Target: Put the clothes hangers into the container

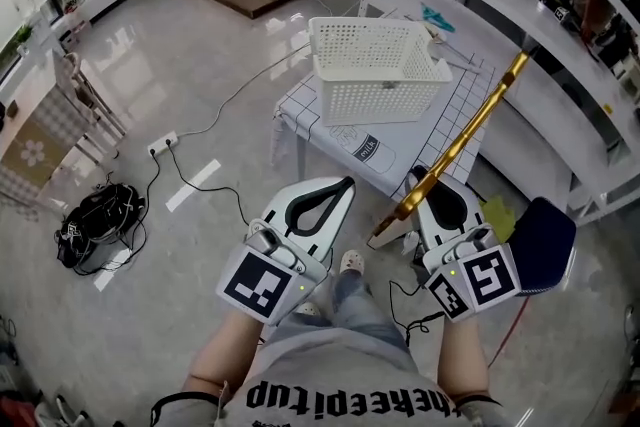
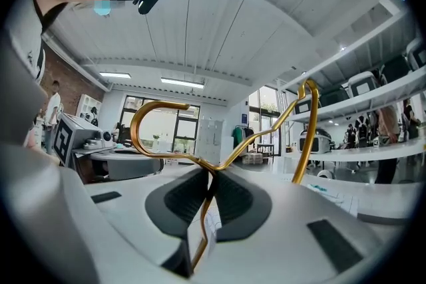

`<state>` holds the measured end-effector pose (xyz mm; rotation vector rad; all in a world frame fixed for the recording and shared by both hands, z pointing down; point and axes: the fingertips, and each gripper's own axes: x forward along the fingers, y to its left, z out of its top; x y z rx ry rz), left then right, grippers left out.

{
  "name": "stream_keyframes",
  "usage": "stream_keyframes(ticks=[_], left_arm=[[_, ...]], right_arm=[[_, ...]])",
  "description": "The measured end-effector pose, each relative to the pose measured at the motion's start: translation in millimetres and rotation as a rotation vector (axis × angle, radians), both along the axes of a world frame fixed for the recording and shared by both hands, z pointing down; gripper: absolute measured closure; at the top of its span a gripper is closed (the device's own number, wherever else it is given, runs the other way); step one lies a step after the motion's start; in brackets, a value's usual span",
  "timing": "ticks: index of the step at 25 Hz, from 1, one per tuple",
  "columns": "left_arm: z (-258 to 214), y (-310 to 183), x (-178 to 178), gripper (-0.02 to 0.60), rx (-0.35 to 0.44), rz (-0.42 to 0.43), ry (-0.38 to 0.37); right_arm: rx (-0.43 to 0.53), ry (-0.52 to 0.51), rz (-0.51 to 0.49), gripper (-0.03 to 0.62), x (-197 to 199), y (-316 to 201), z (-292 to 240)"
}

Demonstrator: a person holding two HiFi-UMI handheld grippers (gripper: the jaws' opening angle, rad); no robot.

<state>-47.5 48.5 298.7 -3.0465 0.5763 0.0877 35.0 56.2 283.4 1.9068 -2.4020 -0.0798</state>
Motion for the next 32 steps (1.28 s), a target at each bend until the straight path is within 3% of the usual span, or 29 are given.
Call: stream_keyframes(ticks=[19,32], left_arm=[[-12.4,-120.7,80.5,0.568,-0.003,-0.156,0.007],[-7.1,-159.4,123.7,0.568,0.014,-0.276,-0.012]], right_arm=[[0.067,0.027,-0.155,0.559,91.8,-144.6,-55.6],[0.155,0.053,-0.266,0.559,140.2,-208.5,-96.8]])
